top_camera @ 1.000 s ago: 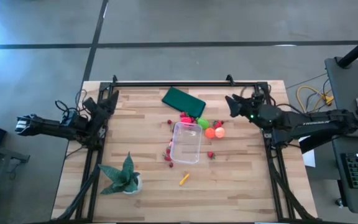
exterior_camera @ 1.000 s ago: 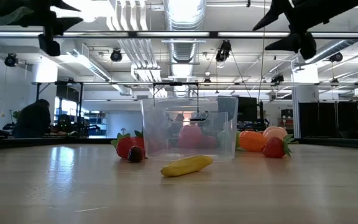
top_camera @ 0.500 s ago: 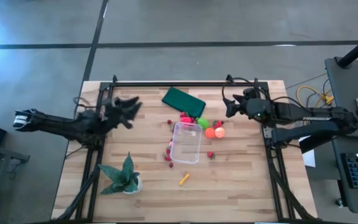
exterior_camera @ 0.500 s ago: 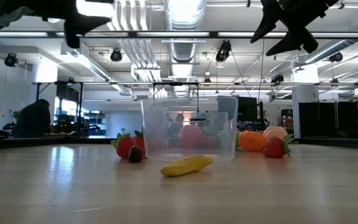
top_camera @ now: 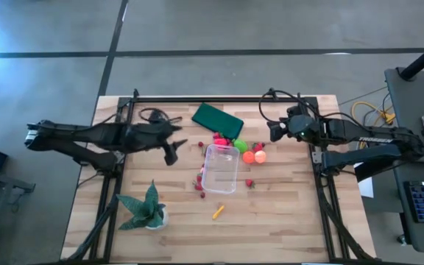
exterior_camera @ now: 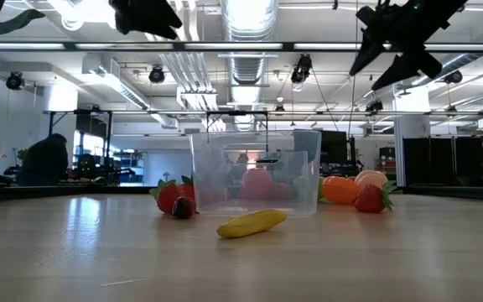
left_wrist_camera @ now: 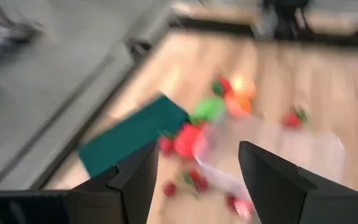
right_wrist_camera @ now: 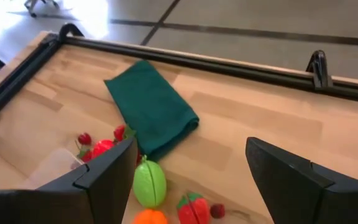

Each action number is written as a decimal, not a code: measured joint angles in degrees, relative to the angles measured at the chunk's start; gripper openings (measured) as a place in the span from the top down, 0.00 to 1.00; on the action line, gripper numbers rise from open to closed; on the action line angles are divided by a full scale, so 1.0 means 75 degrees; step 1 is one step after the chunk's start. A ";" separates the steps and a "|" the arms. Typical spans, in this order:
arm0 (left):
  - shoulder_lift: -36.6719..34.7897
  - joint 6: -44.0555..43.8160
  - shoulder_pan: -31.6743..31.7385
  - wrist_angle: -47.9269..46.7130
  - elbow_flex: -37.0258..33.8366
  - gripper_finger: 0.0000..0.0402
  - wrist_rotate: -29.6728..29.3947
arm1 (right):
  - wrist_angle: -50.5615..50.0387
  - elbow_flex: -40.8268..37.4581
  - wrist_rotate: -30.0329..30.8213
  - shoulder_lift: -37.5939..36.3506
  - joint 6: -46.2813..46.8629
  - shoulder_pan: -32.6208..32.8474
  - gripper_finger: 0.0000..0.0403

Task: Pick and placing Produce into tupperware
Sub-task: Put the pink peach into the transparent bin

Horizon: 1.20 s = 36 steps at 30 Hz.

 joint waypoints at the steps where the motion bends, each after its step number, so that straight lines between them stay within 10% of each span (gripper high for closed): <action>1: 0.0218 0.0020 0.0000 -0.0232 0.0145 0.48 0.0251 | -0.0027 0.0000 -0.0047 0.0000 -0.0001 0.0000 0.27; 12: 0.2098 -0.0960 -0.0002 -0.0574 0.0490 0.48 0.2091 | -0.0574 0.0000 -0.0779 -0.0009 -0.0126 0.0000 0.27; 36: 0.4494 -0.3619 -0.1689 -0.0572 0.2413 0.48 0.2890 | -0.1739 -0.0020 -0.1408 -0.0007 -0.1500 0.0003 0.27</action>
